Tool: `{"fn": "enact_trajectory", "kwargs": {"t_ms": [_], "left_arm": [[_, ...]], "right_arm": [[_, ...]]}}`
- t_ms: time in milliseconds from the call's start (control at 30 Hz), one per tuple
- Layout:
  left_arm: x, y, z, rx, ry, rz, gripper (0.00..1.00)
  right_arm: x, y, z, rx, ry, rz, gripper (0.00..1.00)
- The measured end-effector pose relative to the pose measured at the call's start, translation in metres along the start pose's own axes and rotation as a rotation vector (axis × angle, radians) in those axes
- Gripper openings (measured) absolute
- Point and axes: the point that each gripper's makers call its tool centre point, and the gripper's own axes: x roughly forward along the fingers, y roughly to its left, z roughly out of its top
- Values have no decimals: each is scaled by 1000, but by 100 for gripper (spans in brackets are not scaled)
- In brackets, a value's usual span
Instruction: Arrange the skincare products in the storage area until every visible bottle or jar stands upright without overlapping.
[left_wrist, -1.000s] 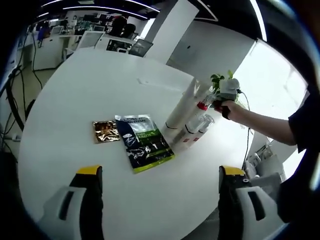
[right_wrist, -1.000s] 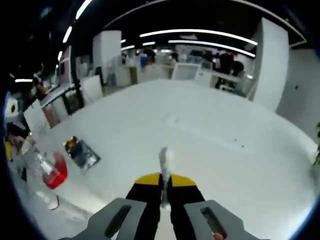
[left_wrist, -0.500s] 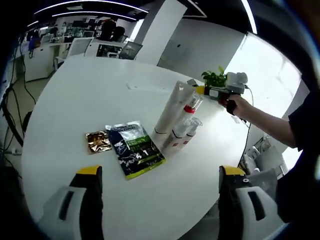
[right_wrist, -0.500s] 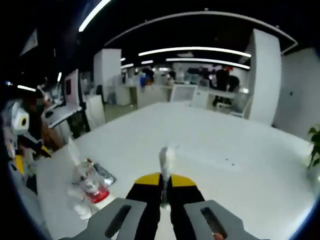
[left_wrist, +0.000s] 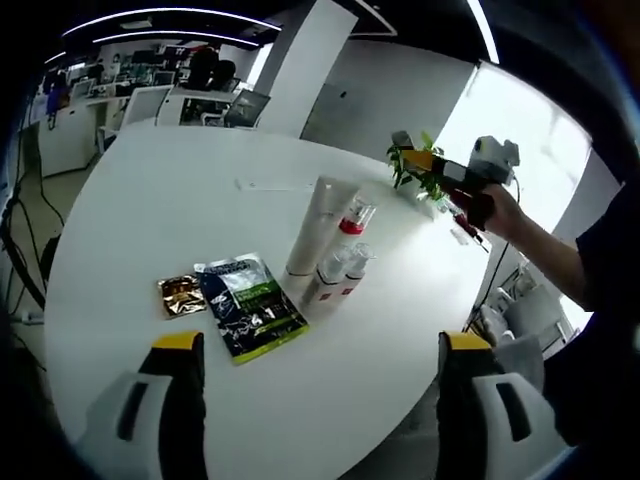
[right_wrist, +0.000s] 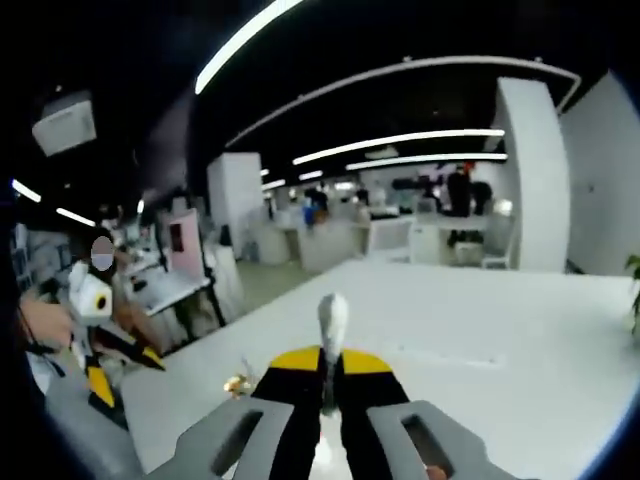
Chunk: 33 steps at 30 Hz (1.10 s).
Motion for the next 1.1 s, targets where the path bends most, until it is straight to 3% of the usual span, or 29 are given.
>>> {"fn": "enact_trajectory", "kwargs": {"t_ms": [67,167,633,933,1100], "left_arm": [[-1,-4,1,6,-1,-7,91],[-3,-8,3,14,-7,-13,91],[-20,-29,9,38,-51,-46,92],[-27,-38,6,49,-49,-59,89],[-31,-57,11,63,-64,-124,85]], "right_arm": [[-3,15,3,26,-10,41,0],[-6,36,1,-1,0,82,0],[-25,123,-21,16,38,265,0],[-37,136,-21,58,22,273,0],[-48,147,-28,49,35,279,0]]}}
